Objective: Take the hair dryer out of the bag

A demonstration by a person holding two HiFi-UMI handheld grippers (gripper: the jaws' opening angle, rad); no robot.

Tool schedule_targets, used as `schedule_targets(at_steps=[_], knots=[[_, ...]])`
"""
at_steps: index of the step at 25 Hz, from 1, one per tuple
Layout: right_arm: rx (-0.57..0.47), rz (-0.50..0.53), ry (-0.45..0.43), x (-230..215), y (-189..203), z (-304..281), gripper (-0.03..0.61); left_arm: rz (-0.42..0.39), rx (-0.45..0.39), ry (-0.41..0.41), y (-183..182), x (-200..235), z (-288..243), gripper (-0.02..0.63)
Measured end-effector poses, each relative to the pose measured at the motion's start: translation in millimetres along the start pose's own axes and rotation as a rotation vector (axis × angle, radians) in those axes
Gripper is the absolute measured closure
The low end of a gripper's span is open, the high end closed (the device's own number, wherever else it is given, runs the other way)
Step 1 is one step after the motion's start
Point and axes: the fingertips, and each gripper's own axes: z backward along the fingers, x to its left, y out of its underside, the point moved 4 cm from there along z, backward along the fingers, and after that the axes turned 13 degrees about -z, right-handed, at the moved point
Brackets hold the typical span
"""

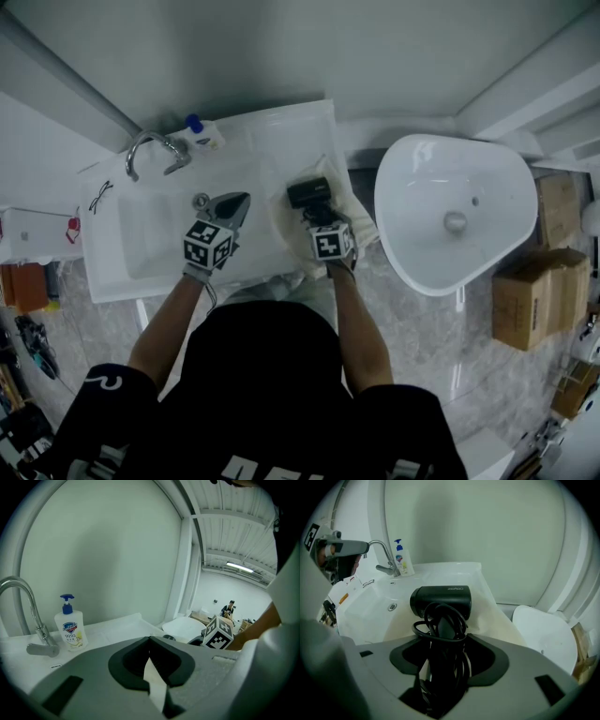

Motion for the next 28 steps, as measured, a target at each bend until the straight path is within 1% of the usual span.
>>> schedule_targets(at_steps=[2,4,7,11,14,15,19,21,23,28], knots=[[0.013,-0.004,-0.003,0.5,1.4,2.6,0.337,0.003,-0.004,0.0,-0.4,-0.1,0.5,0.614],[0.017,-0.024,-0.027,1.9,2.5,8.0,0.314,0.004,-0.012,0.002,-2.4,-0.3,1.2,0.614],[-0.002,-0.043,-0.055,6.3,-0.5,20.7,0.314,-0.003,-0.029,0.003,-9.4,1.2,3.5,0.614],[-0.081,-0.064,-0.084,11.8,-18.8,48.1,0.31,-0.013,-0.059,-0.002,-22.7,2.7,6.3,0.615],[-0.175,-0.066,-0.11,16.2,-48.0,70.0,0.311,-0.022,-0.084,-0.006,-35.7,6.1,7.1,0.614],[-0.21,-0.063,-0.117,18.5,-59.8,78.6,0.319,-0.025,-0.092,-0.009,-40.4,7.5,8.0,0.614],[-0.368,-0.03,-0.143,26.7,-107.0,113.3,0.399,-0.031,-0.137,-0.029,-61.2,13.6,14.7,0.614],[-0.428,-0.021,-0.161,32.9,-125.2,132.3,0.43,-0.035,-0.161,-0.037,-72.5,14.9,19.1,0.614],[-0.478,-0.017,-0.175,38.9,-139.2,150.3,0.476,-0.044,-0.184,-0.043,-83.7,15.0,24.4,0.614],[-0.572,0.006,-0.189,51.2,-160.3,181.5,0.558,-0.06,-0.246,-0.058,-109.4,16.4,39.6,0.614]])
